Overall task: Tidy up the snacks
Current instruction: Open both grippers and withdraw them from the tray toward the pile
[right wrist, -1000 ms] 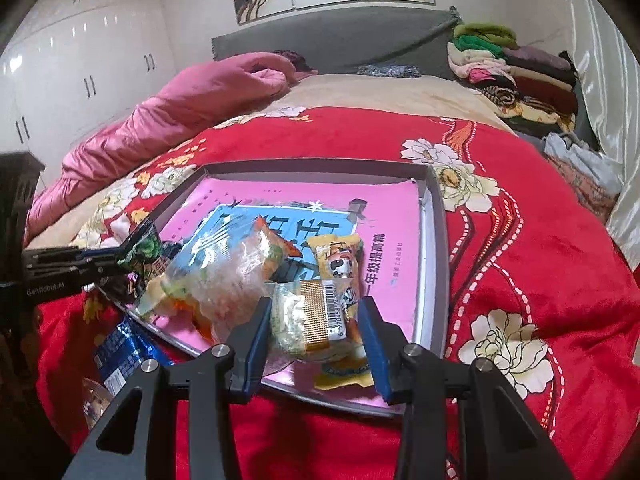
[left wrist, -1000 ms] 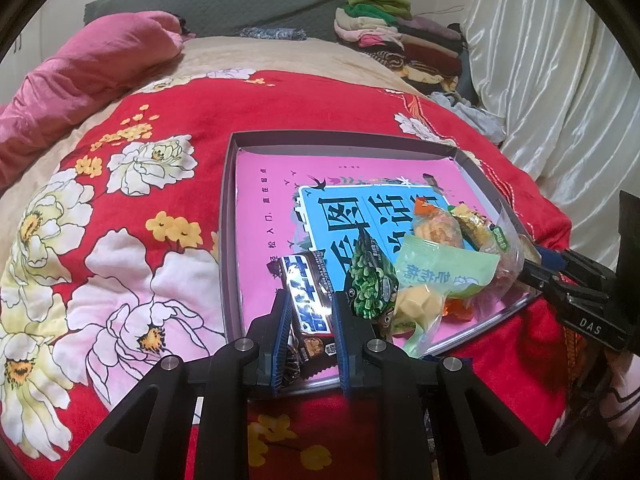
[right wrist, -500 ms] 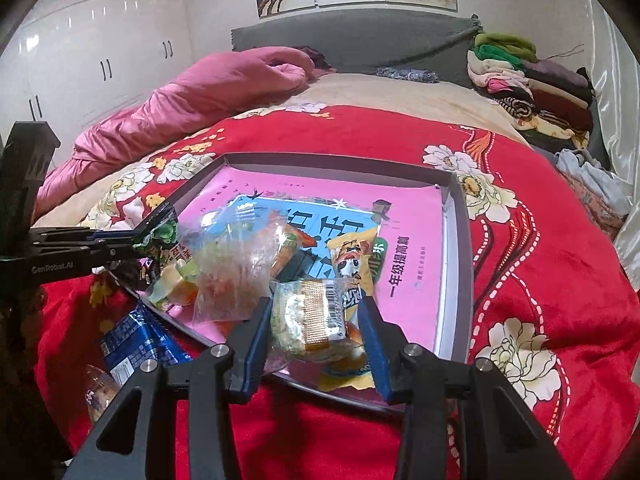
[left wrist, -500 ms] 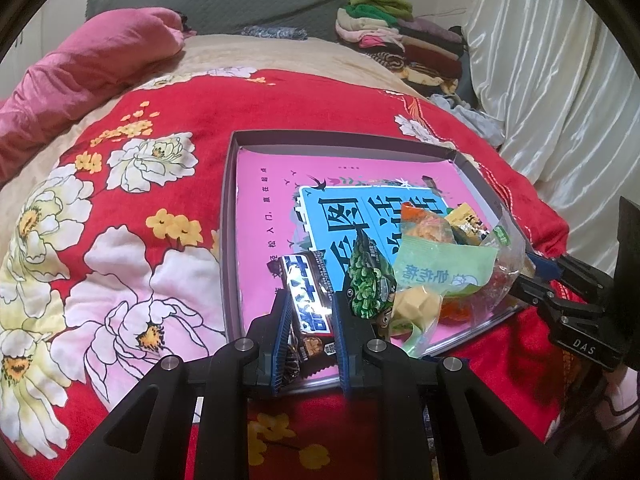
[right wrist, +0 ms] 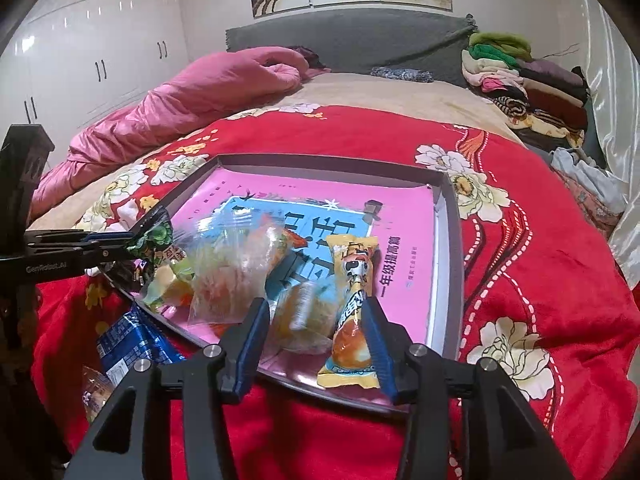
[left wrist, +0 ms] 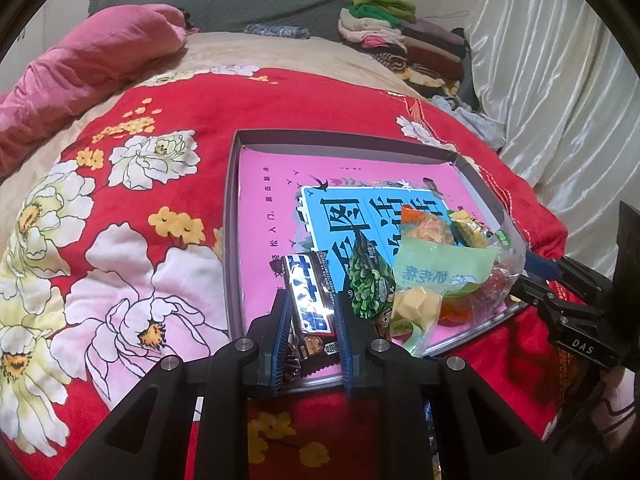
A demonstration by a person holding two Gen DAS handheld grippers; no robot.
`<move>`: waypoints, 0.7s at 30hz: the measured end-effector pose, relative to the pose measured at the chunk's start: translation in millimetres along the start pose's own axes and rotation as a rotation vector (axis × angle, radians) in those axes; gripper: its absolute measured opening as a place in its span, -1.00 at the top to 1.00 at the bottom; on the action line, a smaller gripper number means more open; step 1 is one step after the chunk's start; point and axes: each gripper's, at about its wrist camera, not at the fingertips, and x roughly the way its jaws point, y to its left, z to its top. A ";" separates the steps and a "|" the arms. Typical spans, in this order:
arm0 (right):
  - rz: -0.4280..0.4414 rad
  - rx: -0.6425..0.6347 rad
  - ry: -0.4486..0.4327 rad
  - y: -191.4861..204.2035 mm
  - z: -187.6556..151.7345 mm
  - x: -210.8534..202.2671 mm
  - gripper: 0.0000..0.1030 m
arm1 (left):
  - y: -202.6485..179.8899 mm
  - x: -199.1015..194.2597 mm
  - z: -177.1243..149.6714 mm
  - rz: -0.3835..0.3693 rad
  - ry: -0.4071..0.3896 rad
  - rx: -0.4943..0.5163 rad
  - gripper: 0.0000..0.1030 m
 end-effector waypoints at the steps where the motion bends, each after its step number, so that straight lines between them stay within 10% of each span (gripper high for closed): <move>1: -0.001 0.003 -0.001 -0.8 0.1 -0.4 0.06 | 0.0 0.1 0.0 0.001 0.000 0.001 0.56; 21: -0.037 0.033 -0.011 -9.5 1.6 -4.1 -0.07 | -0.2 -0.7 -0.2 -0.005 0.001 -0.010 0.30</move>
